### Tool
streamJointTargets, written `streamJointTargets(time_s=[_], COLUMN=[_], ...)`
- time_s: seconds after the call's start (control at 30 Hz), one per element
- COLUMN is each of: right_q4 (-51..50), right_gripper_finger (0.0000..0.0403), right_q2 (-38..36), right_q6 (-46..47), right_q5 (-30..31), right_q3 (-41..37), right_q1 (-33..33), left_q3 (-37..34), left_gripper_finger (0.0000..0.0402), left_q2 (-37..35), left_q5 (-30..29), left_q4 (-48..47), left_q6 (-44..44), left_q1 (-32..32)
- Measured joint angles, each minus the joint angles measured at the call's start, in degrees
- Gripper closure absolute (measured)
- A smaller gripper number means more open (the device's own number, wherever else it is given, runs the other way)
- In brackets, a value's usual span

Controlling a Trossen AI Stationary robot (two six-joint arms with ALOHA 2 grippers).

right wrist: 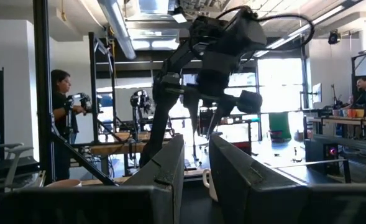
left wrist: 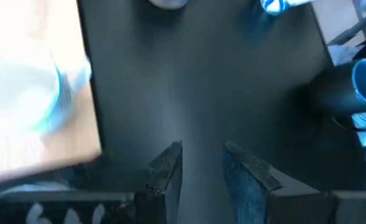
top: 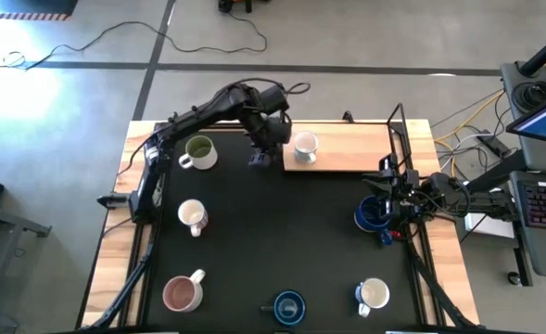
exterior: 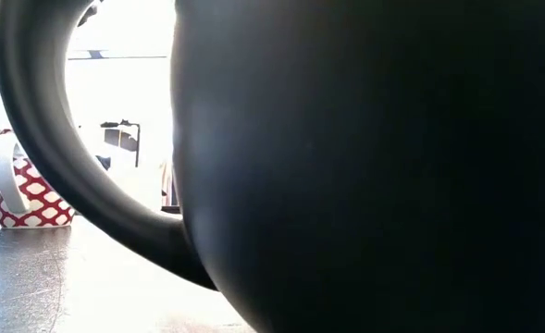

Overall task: Place coffee mugs
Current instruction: Put the light blue patterned mug on the shelf

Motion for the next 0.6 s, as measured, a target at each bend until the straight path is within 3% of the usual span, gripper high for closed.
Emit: streamJointTargets(time_s=[0.13, 0.23, 0.43, 0.6], right_q4=[0.02, -0.07, -3.62, -5.73], right_gripper_finger=[0.0337, 0.0337, 0.0337, 0.0337], right_q2=[0.00, 0.00, 0.26, 0.33], right_q6=[0.00, -0.02, 1.48, 1.44], right_q5=[0.00, -0.04, -0.05, -0.04], right_q3=[0.00, 0.00, 0.00, 0.00], right_q1=[0.00, 0.00, 0.00, 0.00], left_q3=[-6.61, -17.04, -45.99, -65.54], left_gripper_finger=[0.0317, 0.0321, 0.0323, 0.0323], left_q2=[-4.71, -11.79, -30.71, -44.34], left_q5=[-3.58, -4.24, -8.08, -10.34], left_q4=[-0.99, 2.39, 24.65, 47.90], left_q6=[-2.01, -3.91, -10.12, -15.19], left_q1=[0.47, 0.92, 0.92, 0.78])
